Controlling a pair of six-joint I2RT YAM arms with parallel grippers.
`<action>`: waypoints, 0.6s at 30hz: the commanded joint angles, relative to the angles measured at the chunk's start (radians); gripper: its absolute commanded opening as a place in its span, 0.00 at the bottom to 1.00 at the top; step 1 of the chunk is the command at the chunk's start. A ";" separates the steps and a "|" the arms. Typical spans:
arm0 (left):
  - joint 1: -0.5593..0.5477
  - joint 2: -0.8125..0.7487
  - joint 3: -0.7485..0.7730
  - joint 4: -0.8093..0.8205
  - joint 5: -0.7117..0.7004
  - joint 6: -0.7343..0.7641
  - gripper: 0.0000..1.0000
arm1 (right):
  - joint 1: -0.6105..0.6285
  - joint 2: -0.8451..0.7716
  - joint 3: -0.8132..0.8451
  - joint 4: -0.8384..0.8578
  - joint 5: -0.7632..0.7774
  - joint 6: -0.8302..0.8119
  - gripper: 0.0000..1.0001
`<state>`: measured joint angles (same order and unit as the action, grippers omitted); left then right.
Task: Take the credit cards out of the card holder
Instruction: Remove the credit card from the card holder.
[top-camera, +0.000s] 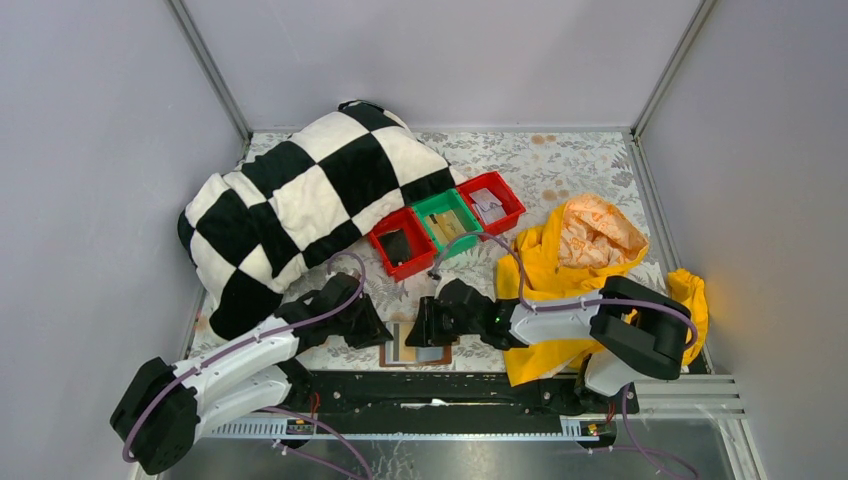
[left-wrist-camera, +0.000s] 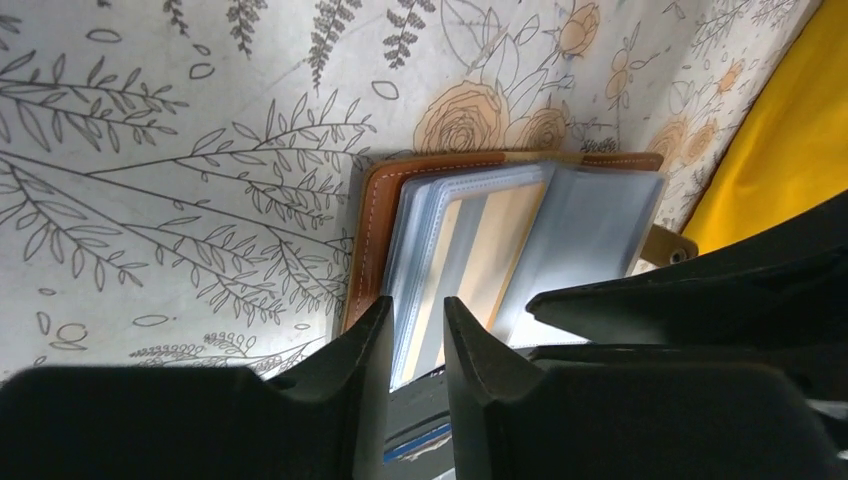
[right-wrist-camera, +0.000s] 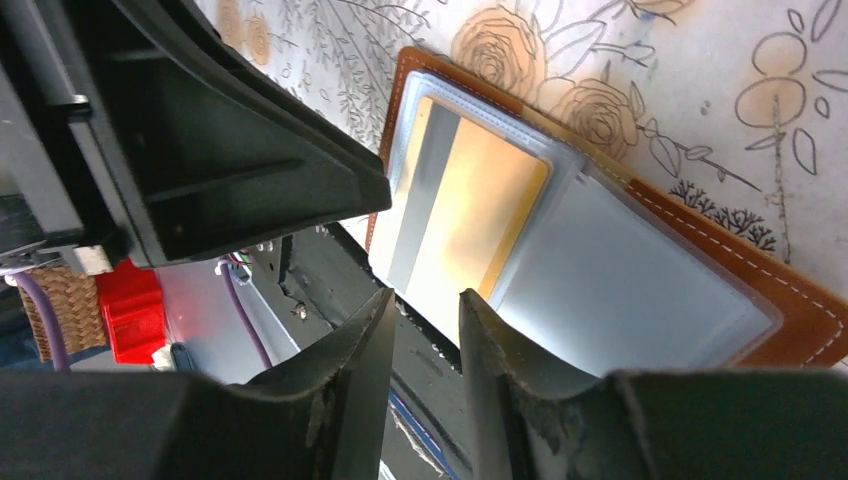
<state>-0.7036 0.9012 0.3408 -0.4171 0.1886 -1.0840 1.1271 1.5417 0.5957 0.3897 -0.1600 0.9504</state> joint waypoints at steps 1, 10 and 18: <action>-0.004 0.005 -0.011 0.084 0.003 -0.013 0.28 | -0.001 0.024 -0.015 0.057 0.006 0.038 0.36; -0.003 -0.018 -0.005 0.069 -0.008 -0.009 0.28 | -0.032 -0.008 -0.043 -0.014 0.053 0.028 0.34; -0.010 0.005 0.031 0.040 -0.022 0.027 0.30 | -0.063 -0.055 -0.111 -0.028 0.027 -0.058 0.33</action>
<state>-0.7048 0.8963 0.3336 -0.3828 0.1860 -1.0790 1.0729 1.5280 0.5053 0.3901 -0.1432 0.9539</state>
